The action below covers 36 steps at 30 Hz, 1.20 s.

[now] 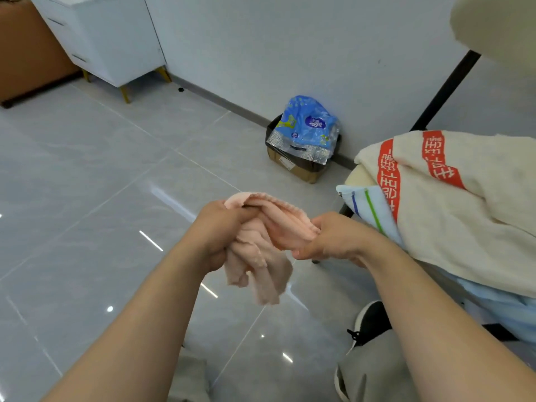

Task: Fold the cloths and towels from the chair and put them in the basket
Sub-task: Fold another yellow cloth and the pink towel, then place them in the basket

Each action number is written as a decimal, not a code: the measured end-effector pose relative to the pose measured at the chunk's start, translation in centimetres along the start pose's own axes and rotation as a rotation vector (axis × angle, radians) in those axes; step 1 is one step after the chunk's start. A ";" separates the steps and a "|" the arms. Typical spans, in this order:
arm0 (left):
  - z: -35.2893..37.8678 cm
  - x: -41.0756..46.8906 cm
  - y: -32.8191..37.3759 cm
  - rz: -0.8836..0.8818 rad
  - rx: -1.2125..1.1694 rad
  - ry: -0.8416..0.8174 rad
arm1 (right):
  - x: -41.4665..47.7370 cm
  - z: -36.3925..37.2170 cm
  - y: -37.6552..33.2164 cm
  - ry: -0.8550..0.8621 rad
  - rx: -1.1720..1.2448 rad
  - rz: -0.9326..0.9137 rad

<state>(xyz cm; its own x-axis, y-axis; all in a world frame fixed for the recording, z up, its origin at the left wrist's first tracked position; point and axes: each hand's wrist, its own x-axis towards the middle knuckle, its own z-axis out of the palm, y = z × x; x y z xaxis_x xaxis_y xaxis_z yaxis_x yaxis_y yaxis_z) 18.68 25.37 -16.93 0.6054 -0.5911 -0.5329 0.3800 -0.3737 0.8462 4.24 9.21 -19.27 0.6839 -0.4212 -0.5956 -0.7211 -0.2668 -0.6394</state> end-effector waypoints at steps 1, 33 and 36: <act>0.0 0.0 0.2 -0.013 -0.050 0.003 | 0.0 0.0 0.0 0.017 -0.006 -0.005; 0.3 -0.1 -0.5 0.224 0.442 0.196 | -0.3 1.0 -2.5 0.263 0.499 -0.443; 0.7 -0.2 -0.6 0.438 0.389 -0.010 | -0.7 1.3 -2.4 0.187 0.306 -0.458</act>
<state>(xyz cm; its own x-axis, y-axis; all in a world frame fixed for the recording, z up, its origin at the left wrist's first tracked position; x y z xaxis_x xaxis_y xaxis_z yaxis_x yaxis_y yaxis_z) 17.90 25.20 -17.32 0.6409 -0.7556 -0.1351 -0.1900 -0.3267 0.9258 5.68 11.27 -17.94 0.8675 -0.4752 -0.1470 -0.2726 -0.2071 -0.9396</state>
